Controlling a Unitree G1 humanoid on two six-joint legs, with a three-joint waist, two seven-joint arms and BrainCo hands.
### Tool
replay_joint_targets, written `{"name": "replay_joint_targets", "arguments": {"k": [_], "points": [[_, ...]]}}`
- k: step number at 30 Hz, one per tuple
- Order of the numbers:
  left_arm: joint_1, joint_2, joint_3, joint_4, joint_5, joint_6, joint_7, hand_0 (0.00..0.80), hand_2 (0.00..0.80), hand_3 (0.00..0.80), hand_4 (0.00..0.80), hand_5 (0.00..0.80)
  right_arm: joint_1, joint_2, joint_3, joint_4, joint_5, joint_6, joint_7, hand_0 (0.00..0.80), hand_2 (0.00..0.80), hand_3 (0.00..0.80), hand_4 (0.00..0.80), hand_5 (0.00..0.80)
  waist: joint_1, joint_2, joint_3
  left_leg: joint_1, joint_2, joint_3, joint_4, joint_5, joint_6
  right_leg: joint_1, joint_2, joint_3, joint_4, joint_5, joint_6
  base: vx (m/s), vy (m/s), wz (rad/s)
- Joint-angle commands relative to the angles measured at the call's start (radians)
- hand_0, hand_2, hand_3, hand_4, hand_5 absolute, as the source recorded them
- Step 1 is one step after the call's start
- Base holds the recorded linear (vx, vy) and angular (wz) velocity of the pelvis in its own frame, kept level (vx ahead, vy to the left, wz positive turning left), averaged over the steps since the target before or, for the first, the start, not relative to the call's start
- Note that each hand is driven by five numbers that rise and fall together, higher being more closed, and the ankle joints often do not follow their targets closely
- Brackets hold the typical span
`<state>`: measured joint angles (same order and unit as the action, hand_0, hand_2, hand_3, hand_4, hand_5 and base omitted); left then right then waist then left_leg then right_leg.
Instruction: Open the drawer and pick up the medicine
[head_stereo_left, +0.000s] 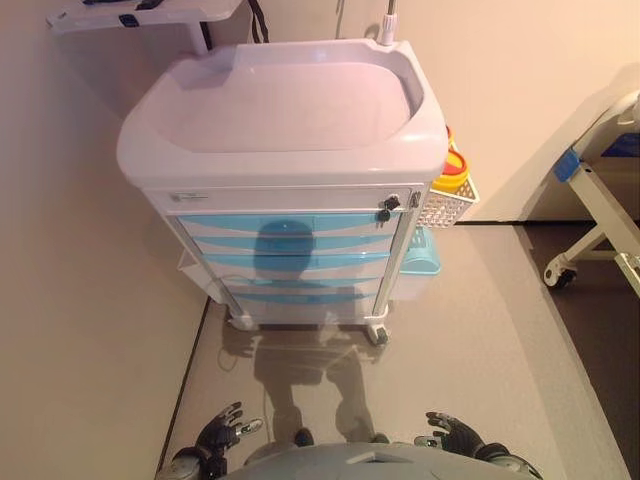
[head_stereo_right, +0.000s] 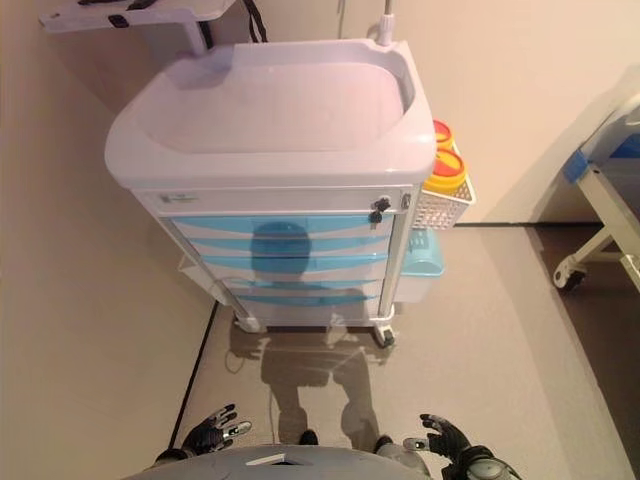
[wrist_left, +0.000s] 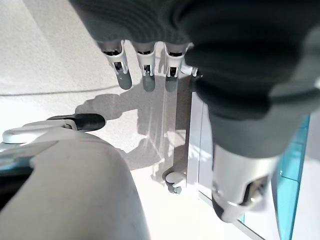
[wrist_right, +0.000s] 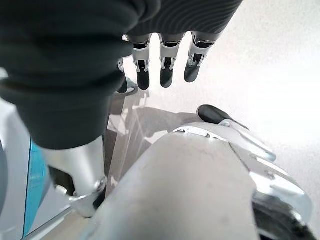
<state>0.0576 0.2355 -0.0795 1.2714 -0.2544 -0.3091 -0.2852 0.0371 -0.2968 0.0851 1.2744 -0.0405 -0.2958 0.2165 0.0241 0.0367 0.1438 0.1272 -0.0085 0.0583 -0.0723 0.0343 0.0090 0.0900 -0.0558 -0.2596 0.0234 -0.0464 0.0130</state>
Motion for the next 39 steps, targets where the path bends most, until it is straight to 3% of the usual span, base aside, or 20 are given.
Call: {"name": "replay_joint_targets", "arguments": {"k": [1, 7, 14, 19, 30, 35, 39], "points": [[-0.037, -0.010, 0.035, 0.012, -0.040, -0.051, 0.009, 0.000, 0.000, 0.000, 0.000, 0.000, -0.046, -0.009, -0.005, -0.020, 0.012, -0.045, -0.044, 0.000, 0.000, 0.000, 0.000, 0.000, -0.003, -0.019, 0.036, -0.055, -0.052, 0.056, 0.142, -0.156, 0.036, -0.052, -0.030, -0.012, 0.122, -0.087, 0.041, 0.008, 0.043, -0.03], [-0.093, 0.008, 0.032, -0.015, -0.133, -0.090, 0.016, 0.000, 0.000, 0.000, 0.000, 0.000, -0.098, -0.037, 0.006, -0.067, 0.042, -0.070, -0.069, 0.000, 0.000, 0.000, 0.000, 0.000, -0.009, -0.022, 0.126, -0.180, -0.044, 0.074, 0.223, -0.167, 0.051, -0.207, -0.042, 0.002, 0.215, -0.087, 0.033, -0.100, 0.047, -0.04], [-0.159, 0.032, 0.042, -0.056, -0.219, -0.159, 0.015, 0.000, 0.000, 0.000, 0.000, 0.000, -0.145, -0.055, 0.021, -0.099, 0.088, -0.092, -0.077, 0.000, 0.000, 0.000, 0.000, 0.000, -0.017, -0.044, 0.218, -0.386, -0.032, 0.111, 0.413, -0.189, 0.073, -0.412, -0.056, 0.036, 0.376, -0.086, 0.016, -0.083, 0.057, -0.10], [-0.220, 0.041, 0.054, -0.152, -0.359, -0.203, -0.030, 0.000, 0.000, 0.000, 0.000, 0.000, -0.168, -0.067, 0.033, -0.117, 0.120, -0.085, -0.083, 0.000, 0.000, 0.000, 0.000, 0.000, -0.025, -0.056, 0.256, -0.505, -0.027, 0.124, 0.534, -0.244, 0.085, -0.537, -0.057, 0.068, 0.468, -0.102, 0.021, -0.026, 0.082, -0.16], [-0.398, 0.101, 0.077, -0.401, -0.665, -0.274, -0.035, 0.000, 0.000, 0.000, 0.000, 0.000, -0.175, -0.094, 0.079, -0.196, 0.167, -0.045, -0.071, 0.000, 0.000, 0.000, 0.000, 0.000, -0.084, -0.100, 0.279, -0.670, 0.004, 0.157, 0.677, -0.309, 0.107, -0.696, 0.008, 0.154, 0.517, -0.071, 0.025, -0.012, 0.063, -0.30], [-0.512, 0.171, 0.098, -0.469, -0.822, -0.288, -0.083, 0.000, 0.000, 0.000, 0.000, 0.000, -0.142, -0.103, 0.114, -0.251, 0.173, -0.038, -0.072, 0.000, 0.000, 0.000, 0.000, 0.000, -0.118, -0.121, 0.283, -0.717, 0.014, 0.169, 0.728, -0.328, 0.109, -0.726, 0.035, 0.187, 0.503, -0.045, 0.026, 0.009, 0.023, -0.33], [-0.632, 0.246, 0.116, -0.479, -0.935, -0.255, -0.090, 0.000, 0.000, 0.000, 0.000, 0.000, -0.123, -0.108, 0.148, -0.286, 0.186, -0.028, -0.075, 0.000, 0.000, 0.000, 0.000, 0.000, -0.142, -0.133, 0.276, -0.747, 0.027, 0.178, 0.771, -0.342, 0.111, -0.741, 0.044, 0.202, 0.502, -0.037, 0.021, 0.030, -0.001, -0.12]]}}
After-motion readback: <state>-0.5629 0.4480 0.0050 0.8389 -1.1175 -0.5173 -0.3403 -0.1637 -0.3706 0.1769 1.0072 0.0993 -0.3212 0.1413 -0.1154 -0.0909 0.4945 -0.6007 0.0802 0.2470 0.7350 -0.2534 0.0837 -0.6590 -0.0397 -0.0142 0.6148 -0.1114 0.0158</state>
